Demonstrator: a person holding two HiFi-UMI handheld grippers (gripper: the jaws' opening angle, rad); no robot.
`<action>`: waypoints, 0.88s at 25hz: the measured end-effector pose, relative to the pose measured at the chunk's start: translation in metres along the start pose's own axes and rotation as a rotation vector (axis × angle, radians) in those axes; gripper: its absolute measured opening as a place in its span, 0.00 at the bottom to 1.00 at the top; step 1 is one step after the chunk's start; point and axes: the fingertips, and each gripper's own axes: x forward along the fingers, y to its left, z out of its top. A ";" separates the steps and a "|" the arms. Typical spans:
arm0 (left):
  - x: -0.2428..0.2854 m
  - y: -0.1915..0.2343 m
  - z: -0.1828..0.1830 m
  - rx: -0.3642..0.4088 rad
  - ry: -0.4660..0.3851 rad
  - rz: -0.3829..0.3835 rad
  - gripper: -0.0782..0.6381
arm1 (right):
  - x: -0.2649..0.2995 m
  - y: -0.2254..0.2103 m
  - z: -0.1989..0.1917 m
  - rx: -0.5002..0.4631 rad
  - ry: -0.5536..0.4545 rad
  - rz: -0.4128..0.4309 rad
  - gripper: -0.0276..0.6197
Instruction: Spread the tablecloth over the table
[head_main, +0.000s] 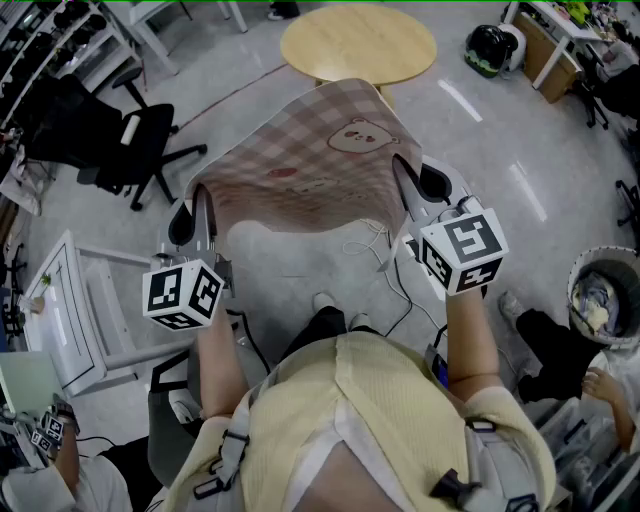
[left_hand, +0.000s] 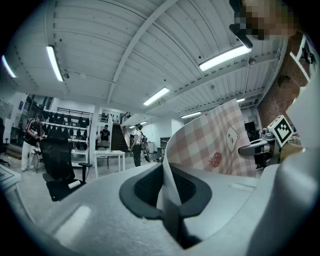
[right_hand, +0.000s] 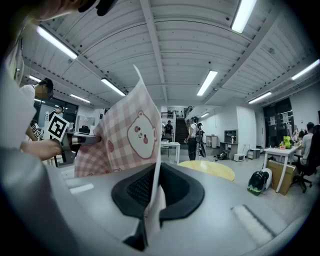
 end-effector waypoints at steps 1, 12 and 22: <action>0.000 0.001 0.000 -0.005 -0.001 0.001 0.11 | 0.001 0.001 0.000 0.000 0.001 0.001 0.06; 0.004 0.004 -0.002 -0.027 0.000 -0.006 0.11 | -0.002 0.005 0.002 0.012 0.006 0.009 0.06; 0.030 0.012 -0.028 -0.015 0.020 -0.003 0.11 | 0.004 0.010 -0.030 0.003 0.070 0.020 0.06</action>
